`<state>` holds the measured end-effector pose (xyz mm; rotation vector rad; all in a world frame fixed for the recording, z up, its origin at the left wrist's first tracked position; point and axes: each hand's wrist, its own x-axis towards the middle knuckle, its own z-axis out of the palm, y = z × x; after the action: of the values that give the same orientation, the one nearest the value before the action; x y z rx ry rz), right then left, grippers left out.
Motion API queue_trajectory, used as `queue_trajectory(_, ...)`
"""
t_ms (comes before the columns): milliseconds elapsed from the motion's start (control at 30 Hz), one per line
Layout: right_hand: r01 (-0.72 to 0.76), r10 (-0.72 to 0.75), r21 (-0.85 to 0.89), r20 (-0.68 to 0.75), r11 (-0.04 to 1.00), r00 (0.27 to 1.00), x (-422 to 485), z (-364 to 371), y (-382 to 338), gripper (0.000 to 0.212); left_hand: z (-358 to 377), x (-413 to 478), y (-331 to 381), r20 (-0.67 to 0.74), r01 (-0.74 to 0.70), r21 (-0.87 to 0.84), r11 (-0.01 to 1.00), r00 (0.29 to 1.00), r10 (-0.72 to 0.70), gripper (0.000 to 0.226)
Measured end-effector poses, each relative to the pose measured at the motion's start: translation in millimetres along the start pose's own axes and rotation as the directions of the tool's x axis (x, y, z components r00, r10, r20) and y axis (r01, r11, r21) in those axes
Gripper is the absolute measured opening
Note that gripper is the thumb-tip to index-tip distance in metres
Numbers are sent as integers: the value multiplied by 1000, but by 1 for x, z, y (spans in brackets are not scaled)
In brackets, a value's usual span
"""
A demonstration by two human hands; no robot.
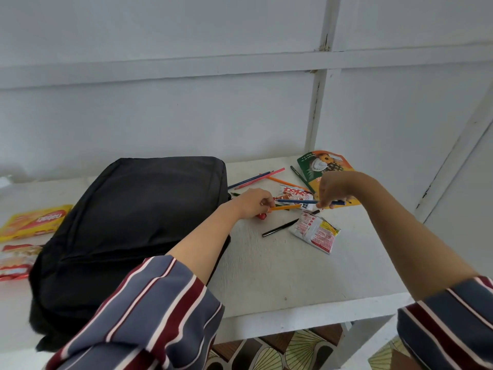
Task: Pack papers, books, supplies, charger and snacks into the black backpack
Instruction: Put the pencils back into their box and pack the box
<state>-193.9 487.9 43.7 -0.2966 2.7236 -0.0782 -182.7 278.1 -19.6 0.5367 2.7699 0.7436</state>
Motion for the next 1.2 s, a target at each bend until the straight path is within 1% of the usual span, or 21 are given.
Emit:
queue_trajectory(67, 6, -7, 17, 22, 1000, 1000, -8, -6, 3, 25, 1, -1, 1, -9, 0, -14, 1000, 1000, 0, 23)
queue_trajectory(133, 23, -23, 51, -2, 998, 1000, -12, -11, 5, 22, 1, -3, 4, -37, 2, -49, 999, 999, -4, 23)
queue_trajectory(200, 58, -47, 131, -91, 990, 995, -13, -13, 5, 20, -1, -5, 6, -91, -6, -117, 993, 996, -4, 22)
queue_trajectory(300, 153, -86, 253, -255, 955, 963, -8, -9, -1, 15, -8, -10, 9, -223, -59, -214, 975, 975, 10, 24)
queue_trajectory(367, 219, -124, 295, -308, 930, 943, -5, -5, -9, 11, -14, -14, 10, -303, -95, -296, 950, 953, 1, 26)
queue_trajectory(433, 271, -155, 325, -342, 906, 927, -2, -2, -19, 14, -20, -20, 10, -370, -122, -365, 923, 929, -24, 25)
queue_trajectory(567, 364, -213, 447, -353, 817, 911, 5, -1, -44, 15, -39, -32, 6, -503, -175, -433, 884, 861, -76, 18)
queue_trajectory(633, 401, -242, 480, -359, 780, 901, 9, -4, -59, 15, -52, -40, 2, -557, -196, -450, 871, 824, -102, 13)
queue_trajectory(700, 440, -278, 470, -375, 765, 884, 13, -8, -80, 14, -67, -51, -4, -611, -211, -458, 863, 781, -133, 16)
queue_trajectory(833, 508, -327, 438, -425, 742, 844, 19, -18, -131, 14, -100, -82, -19, -719, -237, -423, 875, 675, -165, 25)
queue_trajectory(933, 577, -375, 410, -476, 706, 796, 24, -23, -180, 11, -121, -114, -44, -755, -233, -417, 879, 628, -192, 28)
queue_trajectory(1033, 624, -431, 416, -471, 661, 770, 28, -23, -240, 19, -138, -152, -82, -757, -177, -439, 881, 600, -257, 30)
queue_trajectory(1133, 656, -490, 457, -438, 601, 754, 28, -15, -308, 42, -152, -199, -127, -747, -153, -481, 863, 587, -313, 32)
queue_trajectory(1200, 695, -546, 469, -430, 545, 719, 25, -8, -355, 59, -163, -233, -156, -740, -141, -496, 857, 586, -331, 34)
